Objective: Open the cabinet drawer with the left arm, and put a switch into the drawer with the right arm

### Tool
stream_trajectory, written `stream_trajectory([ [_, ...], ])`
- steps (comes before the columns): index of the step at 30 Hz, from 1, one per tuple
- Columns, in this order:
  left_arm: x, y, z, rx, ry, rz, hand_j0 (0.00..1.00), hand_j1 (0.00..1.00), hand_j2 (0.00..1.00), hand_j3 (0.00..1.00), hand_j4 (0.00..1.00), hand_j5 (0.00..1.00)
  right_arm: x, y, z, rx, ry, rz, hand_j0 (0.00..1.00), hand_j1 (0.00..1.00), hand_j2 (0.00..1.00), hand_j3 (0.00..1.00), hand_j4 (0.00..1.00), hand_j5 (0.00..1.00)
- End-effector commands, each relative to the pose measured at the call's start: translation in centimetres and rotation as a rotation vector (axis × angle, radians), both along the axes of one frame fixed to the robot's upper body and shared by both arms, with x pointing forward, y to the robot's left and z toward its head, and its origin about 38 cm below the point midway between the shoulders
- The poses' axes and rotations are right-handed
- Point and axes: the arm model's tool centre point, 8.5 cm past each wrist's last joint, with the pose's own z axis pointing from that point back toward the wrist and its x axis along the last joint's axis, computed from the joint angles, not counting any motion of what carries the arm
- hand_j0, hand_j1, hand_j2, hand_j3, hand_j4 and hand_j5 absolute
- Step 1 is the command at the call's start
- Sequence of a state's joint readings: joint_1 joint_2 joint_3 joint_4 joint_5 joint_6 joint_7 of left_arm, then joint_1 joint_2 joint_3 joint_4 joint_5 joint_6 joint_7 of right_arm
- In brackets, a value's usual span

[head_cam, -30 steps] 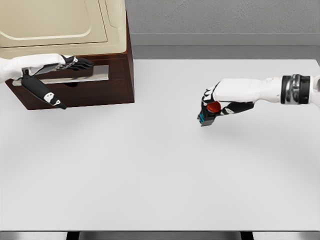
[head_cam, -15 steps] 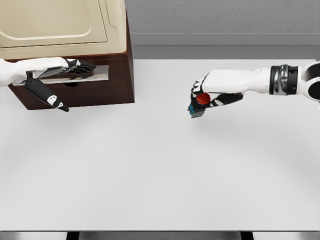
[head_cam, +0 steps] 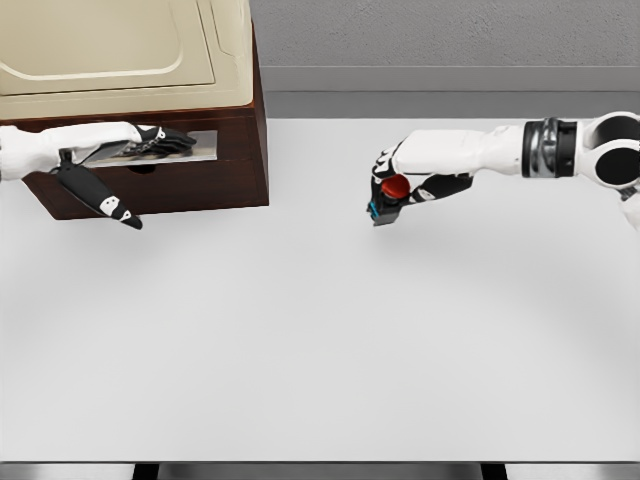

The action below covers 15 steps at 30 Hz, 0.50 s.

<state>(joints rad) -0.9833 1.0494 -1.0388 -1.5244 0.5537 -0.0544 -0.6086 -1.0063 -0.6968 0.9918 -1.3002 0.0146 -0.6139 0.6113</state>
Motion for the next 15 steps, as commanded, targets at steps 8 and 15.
stream_trajectory([
  [8,-0.3,0.1,-0.1,-0.008,0.011,0.000,1.00,1.00,1.00,1.00,1.00,1.00,1.2,1.9,-0.1,0.004,0.013,0.009,0.44,0.44,0.44,0.44,0.44,0.44],
  [15,-0.6,0.0,-0.6,-0.006,0.022,-0.007,1.00,1.00,1.00,1.00,1.00,1.00,1.3,2.3,0.2,0.008,0.007,0.016,0.44,0.44,0.44,0.44,0.44,0.44],
])
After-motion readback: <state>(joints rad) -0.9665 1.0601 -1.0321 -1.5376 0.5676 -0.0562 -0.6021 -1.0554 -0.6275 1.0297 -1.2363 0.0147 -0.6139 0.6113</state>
